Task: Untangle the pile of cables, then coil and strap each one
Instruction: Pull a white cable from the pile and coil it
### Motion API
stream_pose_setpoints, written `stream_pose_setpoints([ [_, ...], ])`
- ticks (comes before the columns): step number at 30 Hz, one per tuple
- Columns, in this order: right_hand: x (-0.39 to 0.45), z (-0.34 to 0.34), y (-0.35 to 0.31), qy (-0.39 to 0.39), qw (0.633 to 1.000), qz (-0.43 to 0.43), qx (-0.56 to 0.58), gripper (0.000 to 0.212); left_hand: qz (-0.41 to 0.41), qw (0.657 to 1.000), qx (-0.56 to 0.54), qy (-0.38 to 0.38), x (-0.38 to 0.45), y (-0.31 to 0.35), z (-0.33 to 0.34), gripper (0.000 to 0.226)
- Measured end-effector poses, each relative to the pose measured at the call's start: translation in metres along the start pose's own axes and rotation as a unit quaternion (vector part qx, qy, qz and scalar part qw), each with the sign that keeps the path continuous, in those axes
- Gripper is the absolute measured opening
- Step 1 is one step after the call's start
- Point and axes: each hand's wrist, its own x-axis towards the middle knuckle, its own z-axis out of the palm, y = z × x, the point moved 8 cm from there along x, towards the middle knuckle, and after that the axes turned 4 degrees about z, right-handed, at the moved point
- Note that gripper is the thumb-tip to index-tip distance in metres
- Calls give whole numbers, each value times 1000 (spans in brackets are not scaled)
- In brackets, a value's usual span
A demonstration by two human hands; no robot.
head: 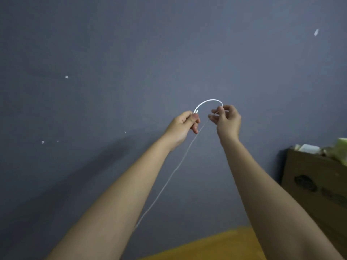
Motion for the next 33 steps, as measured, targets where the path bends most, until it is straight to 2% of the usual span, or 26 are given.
stream_pose_setpoints([
  [2,5,-16,-9,71,996,-49,-17,21,13,1000,22,-13,5,6,9,30],
  [4,4,-22,6,74,994,-41,-66,14,12,999,26,-21,2,4,16,30],
  [6,-5,-18,38,9,997,15,-80,10,-2,1000,7,-16,-9,-4,17,31],
  [11,-62,-10,104,-80,979,127,-136,29,-54,995,-87,1,-52,-37,7,34],
  [13,-108,5,134,-167,959,162,-161,33,-86,987,-128,45,-68,-53,-3,35],
  [15,-162,22,155,-276,921,139,-237,34,-114,981,-130,89,-85,-72,-16,36],
  [18,-240,32,178,-397,864,136,-278,28,-146,981,-47,122,-117,-105,-33,26],
  [20,-286,29,190,-468,827,162,-267,27,-159,976,104,106,-140,-127,-51,19],
  [21,-305,24,195,-502,807,180,-254,26,-164,963,203,69,-151,-136,-60,15],
  [23,-327,12,197,-537,787,201,-229,22,-182,914,360,-51,-177,-154,-73,18],
  [25,-317,3,188,-518,805,184,-224,18,-216,868,417,-162,-208,-172,-82,22],
  [27,-288,0,174,-464,849,151,-205,11,-251,852,406,-213,-240,-177,-83,24],
  [28,-271,-1,165,-432,870,130,-199,8,-263,860,378,-219,-253,-176,-79,29],
  [30,-244,4,152,-377,900,86,-201,14,-284,899,268,-198,-272,-165,-64,42],
  [33,-236,21,162,-323,928,96,-161,14,-291,948,29,-127,-287,-141,-41,49],
])
